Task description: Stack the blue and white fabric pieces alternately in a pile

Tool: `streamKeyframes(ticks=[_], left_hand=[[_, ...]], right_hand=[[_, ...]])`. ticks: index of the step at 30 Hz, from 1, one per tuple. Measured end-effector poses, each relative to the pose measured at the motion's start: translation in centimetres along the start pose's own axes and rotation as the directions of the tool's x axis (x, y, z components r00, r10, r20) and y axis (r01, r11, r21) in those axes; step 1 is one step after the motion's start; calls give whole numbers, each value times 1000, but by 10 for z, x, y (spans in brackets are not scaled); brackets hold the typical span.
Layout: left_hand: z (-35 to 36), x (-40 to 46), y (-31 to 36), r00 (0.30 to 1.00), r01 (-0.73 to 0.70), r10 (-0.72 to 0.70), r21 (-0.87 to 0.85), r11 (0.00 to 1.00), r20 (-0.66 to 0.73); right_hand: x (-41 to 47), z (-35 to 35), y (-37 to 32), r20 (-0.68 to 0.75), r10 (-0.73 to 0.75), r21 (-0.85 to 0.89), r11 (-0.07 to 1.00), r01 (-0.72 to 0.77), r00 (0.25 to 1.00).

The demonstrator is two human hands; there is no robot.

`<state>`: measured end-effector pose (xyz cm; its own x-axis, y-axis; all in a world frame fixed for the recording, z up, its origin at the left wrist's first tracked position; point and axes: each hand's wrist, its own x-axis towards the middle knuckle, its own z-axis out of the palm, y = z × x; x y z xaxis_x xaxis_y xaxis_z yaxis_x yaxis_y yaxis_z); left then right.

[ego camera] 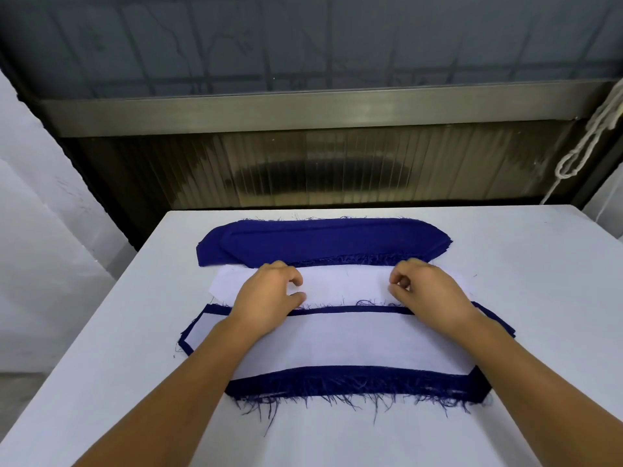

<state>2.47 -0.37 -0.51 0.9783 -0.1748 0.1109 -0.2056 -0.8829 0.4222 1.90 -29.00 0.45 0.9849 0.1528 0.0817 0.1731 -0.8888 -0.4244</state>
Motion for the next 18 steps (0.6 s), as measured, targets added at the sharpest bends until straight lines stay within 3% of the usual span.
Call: streamKeyframes(ticks=[4,7,14,18], left_hand=[[8,8,-2,994,43,-25,-175,984,103],[11,9,-8,994,51,-25,-238,970,111],[13,7,-8,997,16,6,-271,962,78],[15,7,-7,999,-8,17,-210,978,42]], right_hand=[[16,9,-2,142,30,151,987,-52,989],[21,15,2,163,36,161,985,-63,986],[31,17,0,200,54,-30,998,-49,978],[29,29,4,90,-26,-152,987,40,996]])
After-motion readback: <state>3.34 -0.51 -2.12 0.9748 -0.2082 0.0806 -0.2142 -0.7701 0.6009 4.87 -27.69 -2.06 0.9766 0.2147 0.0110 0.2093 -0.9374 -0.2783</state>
